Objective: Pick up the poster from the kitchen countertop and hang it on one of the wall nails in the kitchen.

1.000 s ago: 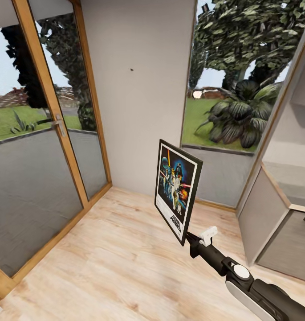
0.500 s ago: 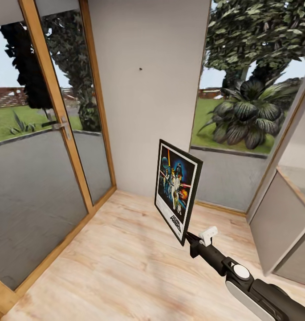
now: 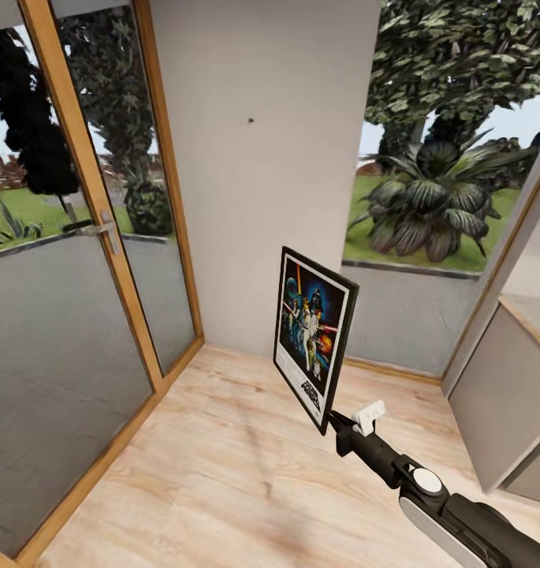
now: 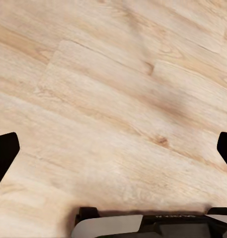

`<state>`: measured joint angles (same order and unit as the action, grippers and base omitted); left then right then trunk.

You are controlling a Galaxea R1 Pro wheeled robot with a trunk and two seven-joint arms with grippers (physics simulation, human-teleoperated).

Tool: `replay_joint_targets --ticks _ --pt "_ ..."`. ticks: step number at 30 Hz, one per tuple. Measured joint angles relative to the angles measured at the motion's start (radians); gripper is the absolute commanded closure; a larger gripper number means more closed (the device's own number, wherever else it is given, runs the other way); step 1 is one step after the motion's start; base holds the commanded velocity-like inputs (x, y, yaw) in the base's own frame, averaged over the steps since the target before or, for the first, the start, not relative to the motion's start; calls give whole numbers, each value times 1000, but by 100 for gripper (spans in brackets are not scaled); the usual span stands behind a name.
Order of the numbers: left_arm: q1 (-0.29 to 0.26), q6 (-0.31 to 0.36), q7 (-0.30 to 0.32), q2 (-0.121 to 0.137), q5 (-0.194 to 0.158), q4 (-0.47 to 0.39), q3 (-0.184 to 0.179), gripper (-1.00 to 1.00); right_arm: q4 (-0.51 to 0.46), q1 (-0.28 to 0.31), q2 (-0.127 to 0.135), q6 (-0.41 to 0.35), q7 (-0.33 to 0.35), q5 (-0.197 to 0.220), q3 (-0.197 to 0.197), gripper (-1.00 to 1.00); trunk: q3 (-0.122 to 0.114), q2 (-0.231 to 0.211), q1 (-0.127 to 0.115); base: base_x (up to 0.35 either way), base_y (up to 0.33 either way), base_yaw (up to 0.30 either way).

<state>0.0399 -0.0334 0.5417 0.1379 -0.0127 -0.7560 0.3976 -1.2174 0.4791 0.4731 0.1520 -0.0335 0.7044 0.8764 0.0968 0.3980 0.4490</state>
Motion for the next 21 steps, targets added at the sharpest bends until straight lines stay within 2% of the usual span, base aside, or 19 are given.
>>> replay_joint_targets --ticks 13,21 --pt "0 0 -1 0 0 0 1 -100 0 0 0 1 0 0 1 100 0 0 0 204 310 -1" --pt "0 0 0 0 0 0 1 -100 0 0 0 1 0 0 0 100 -1 0 0 203 310 -162"
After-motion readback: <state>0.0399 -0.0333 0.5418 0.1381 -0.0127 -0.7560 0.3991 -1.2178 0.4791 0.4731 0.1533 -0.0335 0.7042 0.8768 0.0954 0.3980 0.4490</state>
